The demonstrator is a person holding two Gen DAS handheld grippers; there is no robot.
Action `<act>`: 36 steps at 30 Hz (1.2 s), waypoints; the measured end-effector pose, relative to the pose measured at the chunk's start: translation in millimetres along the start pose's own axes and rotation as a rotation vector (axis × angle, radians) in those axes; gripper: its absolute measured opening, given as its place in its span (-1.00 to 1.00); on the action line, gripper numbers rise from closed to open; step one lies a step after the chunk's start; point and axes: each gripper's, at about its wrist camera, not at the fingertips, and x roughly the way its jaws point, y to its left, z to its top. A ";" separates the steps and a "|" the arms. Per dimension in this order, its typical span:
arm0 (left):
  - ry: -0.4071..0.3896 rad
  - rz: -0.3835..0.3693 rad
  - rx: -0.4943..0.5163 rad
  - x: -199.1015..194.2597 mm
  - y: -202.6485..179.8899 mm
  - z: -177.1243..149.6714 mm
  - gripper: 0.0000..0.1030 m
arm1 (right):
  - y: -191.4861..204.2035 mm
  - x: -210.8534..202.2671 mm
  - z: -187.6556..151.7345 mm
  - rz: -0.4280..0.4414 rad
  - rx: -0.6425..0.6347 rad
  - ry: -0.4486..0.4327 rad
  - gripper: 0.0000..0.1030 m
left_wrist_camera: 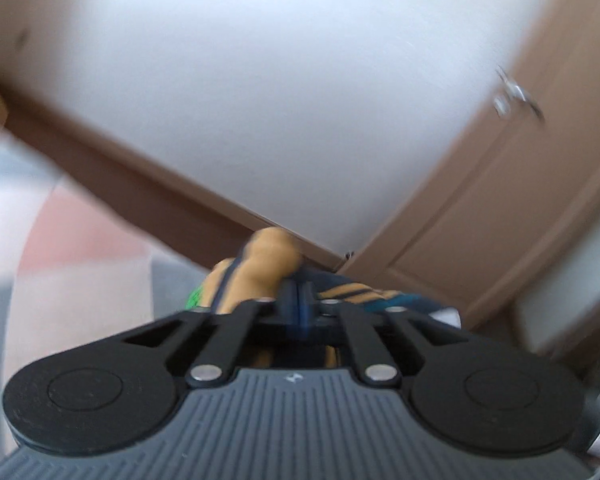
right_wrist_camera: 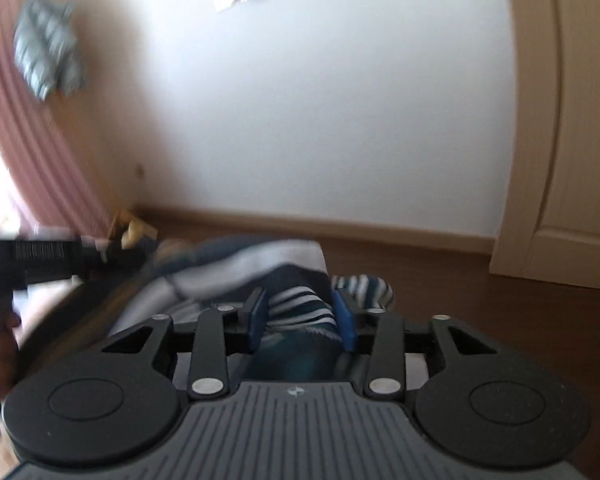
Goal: Fold clothes
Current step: 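Lower the bundle onto the blue clothing stack and open both grippers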
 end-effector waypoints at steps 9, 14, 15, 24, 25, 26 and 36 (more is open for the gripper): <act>-0.070 0.025 -0.057 -40.1 -2.2 8.0 -0.90 | -3.1 20.1 18.1 0.049 -0.023 0.037 -0.39; -0.127 0.132 0.093 -98.7 -28.7 0.2 -0.86 | -50.5 -111.0 28.0 0.153 -0.127 -0.065 -0.32; -0.125 0.141 0.112 -106.7 -33.0 -5.8 -0.86 | -47.6 -123.1 27.0 0.193 -0.148 -0.071 -0.32; -0.038 0.241 0.080 -130.1 -20.6 -74.7 -0.80 | -31.4 -139.9 -34.6 0.251 -0.342 0.157 -0.48; -0.037 0.252 0.080 -129.9 -21.7 -78.0 -0.80 | -32.3 -138.2 -38.2 0.250 -0.349 0.166 -0.48; -0.035 0.263 0.080 -129.8 -22.7 -81.4 -0.79 | -33.0 -136.9 -39.2 0.250 -0.351 0.174 -0.48; -0.013 0.477 0.018 -167.0 -80.2 -74.1 -0.59 | -37.4 -161.0 -12.6 0.277 -0.261 0.197 -0.03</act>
